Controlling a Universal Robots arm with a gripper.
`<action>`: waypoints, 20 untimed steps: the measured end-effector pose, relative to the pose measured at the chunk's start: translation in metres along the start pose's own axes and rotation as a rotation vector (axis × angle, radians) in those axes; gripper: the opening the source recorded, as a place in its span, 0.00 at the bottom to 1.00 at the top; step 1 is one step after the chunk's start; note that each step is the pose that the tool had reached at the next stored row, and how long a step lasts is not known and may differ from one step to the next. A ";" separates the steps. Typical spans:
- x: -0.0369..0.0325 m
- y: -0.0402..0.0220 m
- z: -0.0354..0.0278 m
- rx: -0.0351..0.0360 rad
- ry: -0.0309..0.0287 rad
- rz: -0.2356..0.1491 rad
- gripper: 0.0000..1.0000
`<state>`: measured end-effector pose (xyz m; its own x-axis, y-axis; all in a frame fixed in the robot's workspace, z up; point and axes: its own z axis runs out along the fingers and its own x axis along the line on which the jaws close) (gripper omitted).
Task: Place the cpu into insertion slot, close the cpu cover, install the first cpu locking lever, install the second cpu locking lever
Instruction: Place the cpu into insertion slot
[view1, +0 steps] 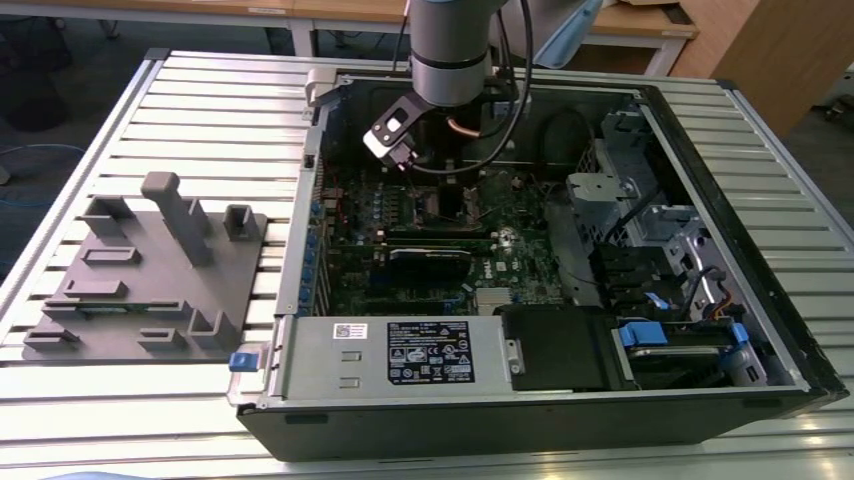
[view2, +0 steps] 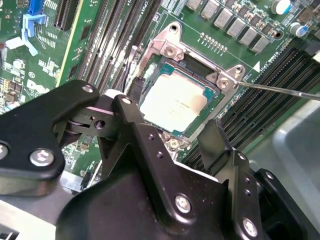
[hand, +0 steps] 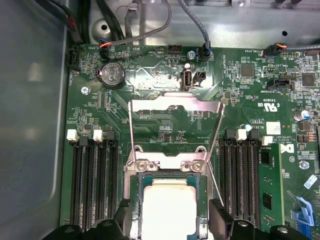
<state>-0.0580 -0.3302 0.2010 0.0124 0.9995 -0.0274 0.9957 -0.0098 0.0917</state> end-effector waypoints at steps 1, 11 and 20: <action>0.0000 0.0000 -0.0001 0.0000 0.0000 0.000 0.71; -0.0001 0.0001 -0.0013 0.0001 -0.0002 0.000 0.46; -0.0001 0.0002 -0.0024 0.0002 -0.0003 0.000 0.11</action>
<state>-0.0580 -0.3302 0.2034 0.0124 0.9995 -0.0276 0.9958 -0.0098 0.0915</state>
